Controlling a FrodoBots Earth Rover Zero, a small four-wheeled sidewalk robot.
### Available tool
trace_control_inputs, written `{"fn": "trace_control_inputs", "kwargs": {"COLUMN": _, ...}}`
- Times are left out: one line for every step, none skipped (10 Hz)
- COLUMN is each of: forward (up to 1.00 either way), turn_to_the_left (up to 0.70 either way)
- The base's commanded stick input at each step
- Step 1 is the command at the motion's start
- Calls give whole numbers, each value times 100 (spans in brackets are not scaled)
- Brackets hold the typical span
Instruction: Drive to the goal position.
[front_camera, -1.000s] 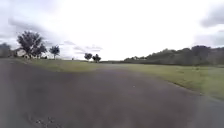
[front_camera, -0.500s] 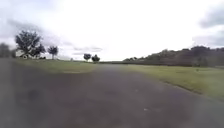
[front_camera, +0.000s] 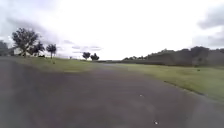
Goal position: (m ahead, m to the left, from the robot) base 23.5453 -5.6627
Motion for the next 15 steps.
{"fn": "trace_control_inputs", "kwargs": {"forward": 70, "turn_to_the_left": 2}}
{"fn": "trace_control_inputs", "kwargs": {"forward": 70, "turn_to_the_left": 2}}
{"fn": "trace_control_inputs", "kwargs": {"forward": 70, "turn_to_the_left": 2}}
{"fn": "trace_control_inputs", "kwargs": {"forward": 70, "turn_to_the_left": 2}}
{"fn": "trace_control_inputs", "kwargs": {"forward": 70, "turn_to_the_left": 2}}
{"fn": "trace_control_inputs", "kwargs": {"forward": 70, "turn_to_the_left": 2}}
{"fn": "trace_control_inputs", "kwargs": {"forward": 70, "turn_to_the_left": 2}}
{"fn": "trace_control_inputs", "kwargs": {"forward": 70, "turn_to_the_left": 2}}
{"fn": "trace_control_inputs", "kwargs": {"forward": 70, "turn_to_the_left": 2}}
{"fn": "trace_control_inputs", "kwargs": {"forward": 70, "turn_to_the_left": 2}}
{"fn": "trace_control_inputs", "kwargs": {"forward": 70, "turn_to_the_left": 2}}
{"fn": "trace_control_inputs", "kwargs": {"forward": 70, "turn_to_the_left": 2}}
{"fn": "trace_control_inputs", "kwargs": {"forward": 70, "turn_to_the_left": 2}}
{"fn": "trace_control_inputs", "kwargs": {"forward": 70, "turn_to_the_left": 2}}
{"fn": "trace_control_inputs", "kwargs": {"forward": 70, "turn_to_the_left": 2}}
